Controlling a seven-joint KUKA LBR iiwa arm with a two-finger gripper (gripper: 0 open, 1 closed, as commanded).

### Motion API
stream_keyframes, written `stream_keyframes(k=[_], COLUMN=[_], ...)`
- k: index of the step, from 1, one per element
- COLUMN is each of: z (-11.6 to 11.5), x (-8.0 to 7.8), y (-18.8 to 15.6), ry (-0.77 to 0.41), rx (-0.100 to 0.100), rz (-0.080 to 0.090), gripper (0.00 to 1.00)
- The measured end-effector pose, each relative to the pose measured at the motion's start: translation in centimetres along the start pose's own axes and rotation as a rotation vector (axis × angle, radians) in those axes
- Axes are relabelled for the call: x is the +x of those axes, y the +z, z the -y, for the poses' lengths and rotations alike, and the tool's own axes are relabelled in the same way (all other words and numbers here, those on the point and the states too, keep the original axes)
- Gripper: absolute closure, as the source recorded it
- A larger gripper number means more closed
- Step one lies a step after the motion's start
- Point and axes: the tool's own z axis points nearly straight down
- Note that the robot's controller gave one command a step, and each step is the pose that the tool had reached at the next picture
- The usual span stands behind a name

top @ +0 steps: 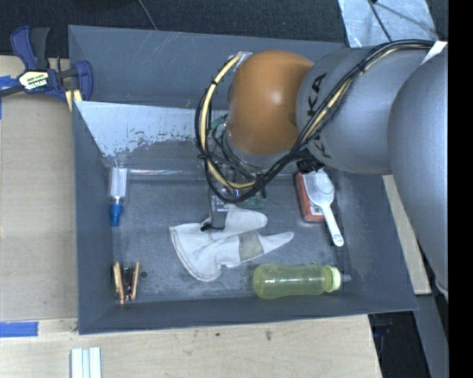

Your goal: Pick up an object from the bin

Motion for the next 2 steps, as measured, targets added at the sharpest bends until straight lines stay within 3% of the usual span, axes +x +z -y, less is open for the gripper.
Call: stream_keyframes(k=[1,2], z=[0.0,0.4], x=[-0.2,2.1], y=[-0.5,3.2], ry=[0.002,0.063], rx=[-0.001,-0.002], rz=[0.008,0.012], gripper=[0.0,0.0])
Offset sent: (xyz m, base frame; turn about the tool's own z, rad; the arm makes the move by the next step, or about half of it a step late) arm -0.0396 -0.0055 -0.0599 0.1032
